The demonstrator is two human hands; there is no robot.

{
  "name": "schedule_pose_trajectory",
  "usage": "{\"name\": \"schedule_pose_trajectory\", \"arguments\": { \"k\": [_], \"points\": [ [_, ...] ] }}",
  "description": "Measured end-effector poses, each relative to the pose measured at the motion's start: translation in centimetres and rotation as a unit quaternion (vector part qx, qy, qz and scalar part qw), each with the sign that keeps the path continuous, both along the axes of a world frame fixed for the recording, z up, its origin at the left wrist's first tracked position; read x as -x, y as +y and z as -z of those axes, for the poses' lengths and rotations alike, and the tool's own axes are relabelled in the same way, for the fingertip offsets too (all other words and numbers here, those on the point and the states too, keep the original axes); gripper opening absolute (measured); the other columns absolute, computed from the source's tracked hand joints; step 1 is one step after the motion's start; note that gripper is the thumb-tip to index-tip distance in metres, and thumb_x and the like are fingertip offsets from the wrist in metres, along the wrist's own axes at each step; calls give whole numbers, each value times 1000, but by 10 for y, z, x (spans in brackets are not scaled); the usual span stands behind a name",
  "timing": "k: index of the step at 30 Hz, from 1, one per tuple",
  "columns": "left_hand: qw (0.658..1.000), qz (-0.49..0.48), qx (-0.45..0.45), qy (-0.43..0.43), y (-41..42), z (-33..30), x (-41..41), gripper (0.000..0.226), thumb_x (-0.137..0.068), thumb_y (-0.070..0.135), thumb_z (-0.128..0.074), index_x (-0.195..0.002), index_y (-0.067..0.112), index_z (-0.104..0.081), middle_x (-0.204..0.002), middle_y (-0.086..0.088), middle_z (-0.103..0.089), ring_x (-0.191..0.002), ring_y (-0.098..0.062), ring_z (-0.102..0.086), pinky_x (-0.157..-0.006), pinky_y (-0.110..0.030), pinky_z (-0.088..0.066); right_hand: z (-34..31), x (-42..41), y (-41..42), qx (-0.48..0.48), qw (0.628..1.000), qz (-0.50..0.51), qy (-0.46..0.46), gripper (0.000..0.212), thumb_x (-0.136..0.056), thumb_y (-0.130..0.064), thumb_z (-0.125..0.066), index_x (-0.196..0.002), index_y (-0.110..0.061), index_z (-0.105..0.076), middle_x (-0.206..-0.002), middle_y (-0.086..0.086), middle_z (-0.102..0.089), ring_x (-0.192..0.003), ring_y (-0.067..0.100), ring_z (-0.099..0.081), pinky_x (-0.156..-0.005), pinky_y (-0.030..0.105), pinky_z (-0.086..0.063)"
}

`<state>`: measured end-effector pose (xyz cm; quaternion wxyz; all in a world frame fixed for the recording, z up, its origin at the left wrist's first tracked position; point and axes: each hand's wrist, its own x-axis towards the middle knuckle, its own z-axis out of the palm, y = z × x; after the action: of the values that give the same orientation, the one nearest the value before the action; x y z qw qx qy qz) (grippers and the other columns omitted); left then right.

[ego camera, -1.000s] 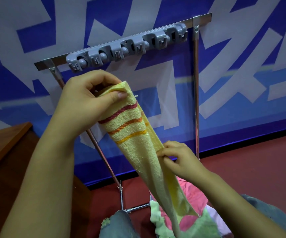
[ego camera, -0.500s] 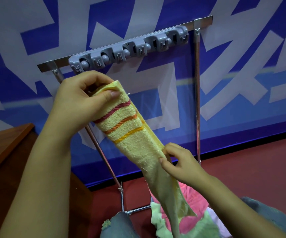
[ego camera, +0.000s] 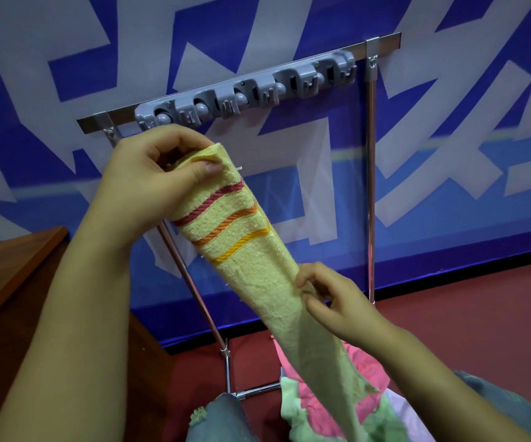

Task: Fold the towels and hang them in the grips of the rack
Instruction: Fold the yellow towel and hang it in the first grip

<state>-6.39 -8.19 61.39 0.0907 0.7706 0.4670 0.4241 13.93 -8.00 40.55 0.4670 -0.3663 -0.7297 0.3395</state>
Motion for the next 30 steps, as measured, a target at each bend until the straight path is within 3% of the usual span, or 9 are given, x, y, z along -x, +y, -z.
{"name": "schedule_pose_trajectory", "arguments": {
  "k": [2, 4, 8, 11, 15, 19, 23, 27, 30],
  "points": [
    [1000, -1, 2, 3, 3, -4, -2, 19, -81, 17, -69, -91, 32, -65, -94, 7, -66, -94, -13, -63, -79, -34, -54, -5, -1, -2, 2, 999, -52, -12, 51, -77, 11, -47, -98, -30, -67, -100, -20, -59, -85, -5, -56, -73, 7, -38],
    [1000, -3, 2, 18, 7, -10, -6, 17, -82, 18, -68, -91, 32, -64, -94, 8, -65, -94, -13, -62, -80, -34, -54, -11, -3, -3, 39, 994, -94, -32, 51, -77, 10, -46, -102, -26, -73, -99, -20, -61, -90, -3, -59, -74, 7, -40],
    [998, -20, -21, 55, 18, -17, -15, 14, -82, 21, -68, -92, 30, -64, -90, 13, -62, -92, -13, -61, -79, -32, -52, -20, -3, -1, 105, 981, -142, -76, 49, -72, -9, -45, -87, -47, -72, -96, 8, -64, -89, 23, -62, -78, 32, -50],
    [993, -49, -55, 87, 32, -15, -20, 13, -83, 23, -66, -96, 26, -66, -89, 11, -60, -89, -10, -57, -75, -24, -48, -25, 1, 1, 130, 975, -170, -64, 46, -68, -8, -45, -84, -40, -75, -91, 9, -70, -90, 36, -60, -77, 37, -48],
    [986, -99, -81, 104, 62, -2, -19, 17, -82, 23, -64, -99, 20, -68, -95, 5, -63, -92, -12, -57, -78, -27, -45, -30, 3, 1, 199, 958, -205, 30, 36, -62, -10, -48, -77, -23, -78, -67, -2, -68, -60, 17, -54, -59, 20, -38],
    [980, -154, -54, 110, 94, 24, -19, 18, -81, 21, -63, -99, 19, -67, -102, 1, -67, -97, -18, -59, -83, -32, -46, -43, 4, 2, 255, 929, -233, 137, 31, -60, -6, -52, -65, -24, -78, -63, -5, -70, -63, 11, -61, -58, 18, -47],
    [968, -151, 73, 188, 108, 66, -16, 29, -81, 14, -62, -110, 16, -63, -111, -8, -66, -105, -26, -59, -88, -30, -43, -63, 6, 4, 264, 895, -254, 256, 30, -72, 0, -57, -72, -21, -78, -72, -7, -73, -67, 2, -67, -62, 16, -53],
    [977, -118, 173, 33, 79, 102, -19, 15, -86, 23, -63, -97, 13, -67, -91, -4, -68, -85, -19, -61, -76, -26, -48, -76, 7, 8, 238, 889, -253, 297, 33, -76, 6, -58, -85, -21, -77, -85, -7, -73, -75, 5, -68, -66, 19, -55],
    [960, -96, 212, -155, 43, 117, -20, 32, -93, 40, -50, -86, 14, -66, -82, -5, -66, -75, -16, -59, -62, -22, -47, -78, 7, 10, 234, 894, -219, 313, 35, -75, 6, -55, -83, -21, -76, -83, -5, -73, -76, 7, -68, -68, 21, -56]
  ]
}}
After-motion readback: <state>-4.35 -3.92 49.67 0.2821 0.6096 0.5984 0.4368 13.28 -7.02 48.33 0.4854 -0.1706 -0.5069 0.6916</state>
